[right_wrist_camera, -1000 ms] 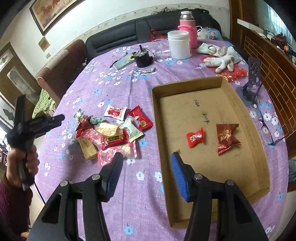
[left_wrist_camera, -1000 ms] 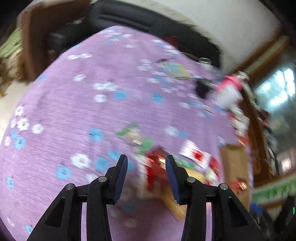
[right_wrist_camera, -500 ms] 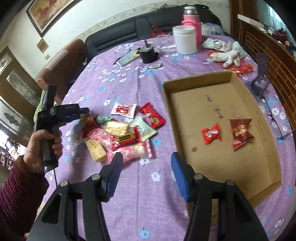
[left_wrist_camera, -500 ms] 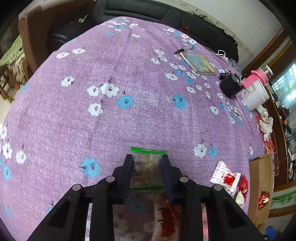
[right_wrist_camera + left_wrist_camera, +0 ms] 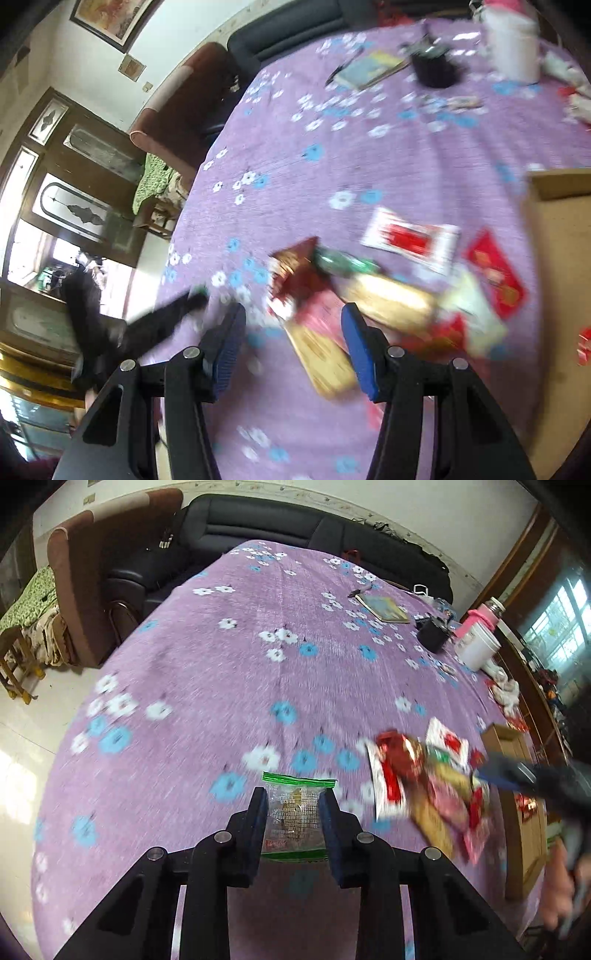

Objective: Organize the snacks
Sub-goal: 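Grasp the clear green-sealed zip bag with the left tool while the right tool grasps the red foil candy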

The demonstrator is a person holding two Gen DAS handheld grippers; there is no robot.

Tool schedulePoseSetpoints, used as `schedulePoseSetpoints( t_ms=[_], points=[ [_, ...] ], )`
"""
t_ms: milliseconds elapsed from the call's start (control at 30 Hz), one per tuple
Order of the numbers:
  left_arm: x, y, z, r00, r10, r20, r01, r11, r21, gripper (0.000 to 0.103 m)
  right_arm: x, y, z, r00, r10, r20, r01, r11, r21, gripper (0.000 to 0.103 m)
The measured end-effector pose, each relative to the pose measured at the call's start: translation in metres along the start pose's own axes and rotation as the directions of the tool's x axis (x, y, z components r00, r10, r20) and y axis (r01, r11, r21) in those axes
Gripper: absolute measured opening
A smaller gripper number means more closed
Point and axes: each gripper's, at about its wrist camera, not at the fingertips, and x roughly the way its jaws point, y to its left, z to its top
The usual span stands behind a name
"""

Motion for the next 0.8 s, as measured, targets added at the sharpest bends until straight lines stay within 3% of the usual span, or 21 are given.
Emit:
schedulePoseSetpoints(
  t_ms=[300, 333, 367, 533, 800],
  points=[
    [-0.023, 0.019, -0.031, 1.000, 0.009, 0.000, -0.009, 1.000, -0.015, 0.030, 0.070, 0.009, 0.022, 0.990, -0.107, -0.089, 0.106, 0.994, -0.017, 0.052],
    [-0.023, 0.019, -0.033, 1.000, 0.011, 0.000, -0.011, 1.000, -0.010, 0.030, 0.073, 0.010, 0.022, 0.989, -0.112, -0.092, 0.110, 0.994, -0.020, 0.037],
    [-0.024, 0.017, -0.035, 1.000, 0.012, 0.001, -0.012, 1.000, -0.001, 0.030, 0.075, 0.011, 0.021, 0.990, -0.107, -0.097, 0.105, 0.994, -0.022, 0.029],
    [-0.021, 0.004, -0.037, 1.000, -0.011, 0.003, 0.011, 1.000, 0.030, 0.030, 0.050, 0.026, 0.007, 0.991, -0.132, -0.019, 0.130, 0.988, -0.084, 0.029],
    [-0.003, -0.047, -0.039, 0.997, -0.071, -0.031, 0.075, 0.986, 0.150, 0.030, -0.010, 0.023, -0.074, 0.988, -0.148, 0.043, 0.153, 0.978, -0.142, 0.029]
  ],
)
